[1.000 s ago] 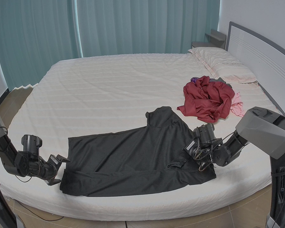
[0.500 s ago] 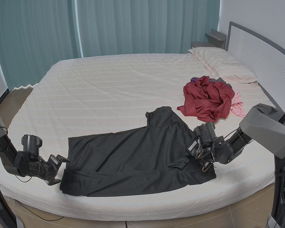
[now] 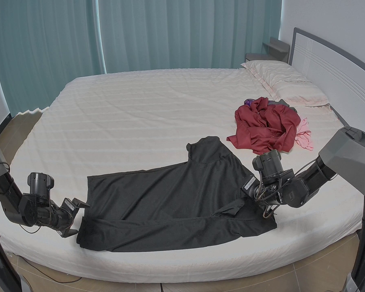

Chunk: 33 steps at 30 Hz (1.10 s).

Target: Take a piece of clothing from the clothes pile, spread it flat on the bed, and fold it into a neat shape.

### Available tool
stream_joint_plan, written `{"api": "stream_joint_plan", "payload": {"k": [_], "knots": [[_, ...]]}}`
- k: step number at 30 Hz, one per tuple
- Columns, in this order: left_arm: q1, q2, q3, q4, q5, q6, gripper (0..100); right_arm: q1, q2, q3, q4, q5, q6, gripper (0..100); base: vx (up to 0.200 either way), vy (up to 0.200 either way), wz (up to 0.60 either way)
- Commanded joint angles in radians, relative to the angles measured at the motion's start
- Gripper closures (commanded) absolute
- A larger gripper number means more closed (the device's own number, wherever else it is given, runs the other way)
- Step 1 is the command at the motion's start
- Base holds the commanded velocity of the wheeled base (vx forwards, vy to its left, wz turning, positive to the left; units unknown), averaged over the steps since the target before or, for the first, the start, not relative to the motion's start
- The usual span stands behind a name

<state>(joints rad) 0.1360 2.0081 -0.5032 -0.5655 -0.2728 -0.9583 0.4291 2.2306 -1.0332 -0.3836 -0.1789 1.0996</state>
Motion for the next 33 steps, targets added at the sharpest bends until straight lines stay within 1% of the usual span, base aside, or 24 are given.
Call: {"api": "stream_joint_plan", "payload": {"k": [1,7,13,18,21,30,31,33], "knots": [[0.001,0.000,0.000,-0.001,0.000,0.000,0,0.017,-0.057,0.038,0.000,-0.001,-0.001,100,0.000,0.000,0.00],[0.001,0.000,0.000,-0.001,0.000,0.000,0,0.037,-0.109,0.102,0.000,-0.004,-0.007,100,0.000,0.000,0.00],[0.001,0.000,0.000,-0.001,0.000,0.000,0,0.079,-0.132,0.182,-0.009,-0.042,-0.006,100,0.000,0.000,0.00],[0.001,0.000,0.000,-0.001,0.000,0.000,0,0.111,-0.138,0.231,-0.014,-0.059,-0.003,100,0.000,0.000,0.00],[0.001,0.000,0.006,-0.002,0.000,0.001,0,0.140,-0.149,0.269,-0.018,-0.090,0.003,100,0.000,0.000,0.00],[0.001,0.000,0.005,-0.002,0.000,0.001,0,0.171,-0.158,0.340,-0.055,-0.097,0.005,100,0.000,0.000,0.00],[0.001,0.000,0.005,-0.002,0.000,0.001,0,0.171,-0.158,0.340,-0.055,-0.097,0.005,0,0.000,0.000,0.00],[0.001,0.000,0.006,-0.002,0.000,0.001,0,0.184,-0.158,0.369,-0.060,-0.096,0.008,0,0.000,0.000,0.00]]}}
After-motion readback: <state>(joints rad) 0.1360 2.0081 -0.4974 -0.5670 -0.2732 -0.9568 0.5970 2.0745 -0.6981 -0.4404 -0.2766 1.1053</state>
